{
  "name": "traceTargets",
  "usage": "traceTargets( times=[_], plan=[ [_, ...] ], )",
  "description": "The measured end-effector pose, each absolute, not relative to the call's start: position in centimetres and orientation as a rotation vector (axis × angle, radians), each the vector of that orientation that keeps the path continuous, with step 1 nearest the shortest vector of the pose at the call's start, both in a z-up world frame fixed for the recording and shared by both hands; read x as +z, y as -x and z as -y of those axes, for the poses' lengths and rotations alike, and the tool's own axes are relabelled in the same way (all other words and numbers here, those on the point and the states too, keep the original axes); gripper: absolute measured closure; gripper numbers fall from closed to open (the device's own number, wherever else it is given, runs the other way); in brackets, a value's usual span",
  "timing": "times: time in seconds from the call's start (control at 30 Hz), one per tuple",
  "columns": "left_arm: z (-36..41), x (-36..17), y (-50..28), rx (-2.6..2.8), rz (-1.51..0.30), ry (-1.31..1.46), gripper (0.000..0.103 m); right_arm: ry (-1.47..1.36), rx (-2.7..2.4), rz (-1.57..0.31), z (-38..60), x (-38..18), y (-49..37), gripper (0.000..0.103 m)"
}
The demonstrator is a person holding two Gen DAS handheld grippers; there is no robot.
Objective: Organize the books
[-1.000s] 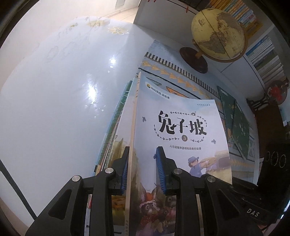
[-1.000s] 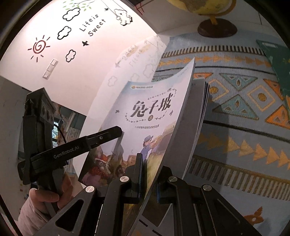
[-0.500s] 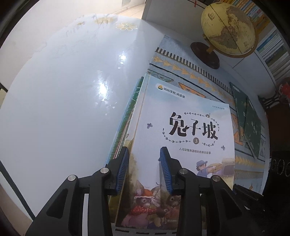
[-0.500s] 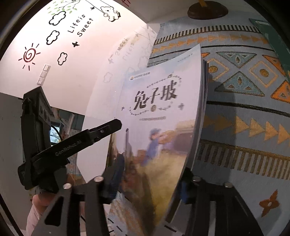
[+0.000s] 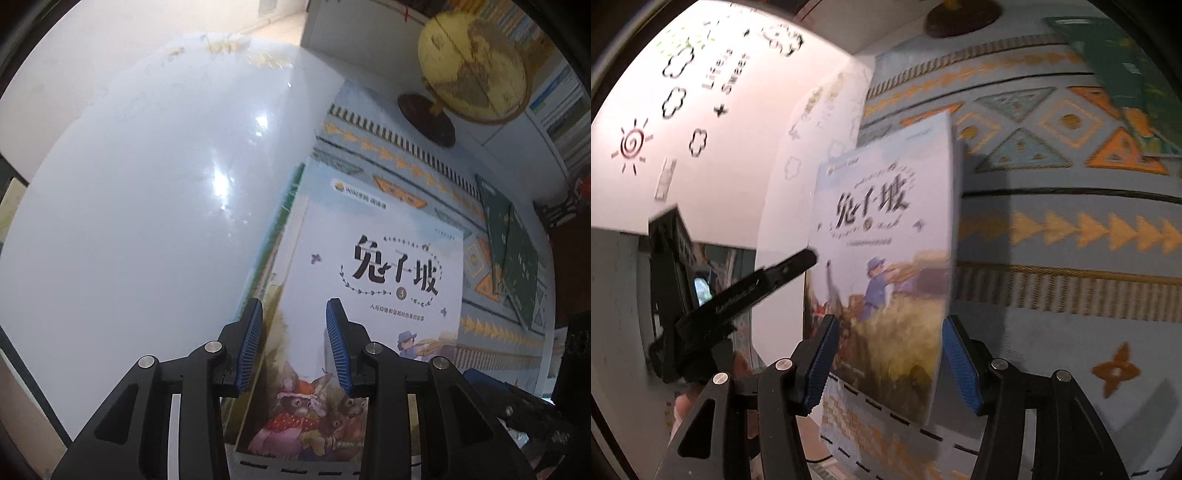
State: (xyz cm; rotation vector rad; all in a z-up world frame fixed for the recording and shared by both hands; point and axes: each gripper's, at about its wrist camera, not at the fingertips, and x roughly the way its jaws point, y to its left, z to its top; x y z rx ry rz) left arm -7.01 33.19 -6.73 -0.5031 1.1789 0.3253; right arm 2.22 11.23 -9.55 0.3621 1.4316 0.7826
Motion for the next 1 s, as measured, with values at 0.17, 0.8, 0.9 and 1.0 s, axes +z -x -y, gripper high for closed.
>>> traceTargets(
  times=[0.17,0.8,0.9,1.0],
  plan=[
    [-34.0,-5.0,8.4,0.352,-1.148,0.507,0.071,-0.284,0.79,-1.46,-13.4,-10.2,-2.8,0.046],
    [-30.6,-1.0,7.0,0.306,-1.133,0.403,0.062,-0.49,0.849,-1.392,-5.6,-8.9,-5.8,0.043],
    [-28.1,0.3,3.5,0.232,-1.121,0.361,0.057,-0.525,0.823,-1.317,-0.8,-7.2,-7.0,0.043],
    [-24.7,0.9,-0.3,0.155,-1.105,0.32,0.046,-0.528,0.749,-1.246,4.7,-5.8,-8.9,0.043]
  ],
)
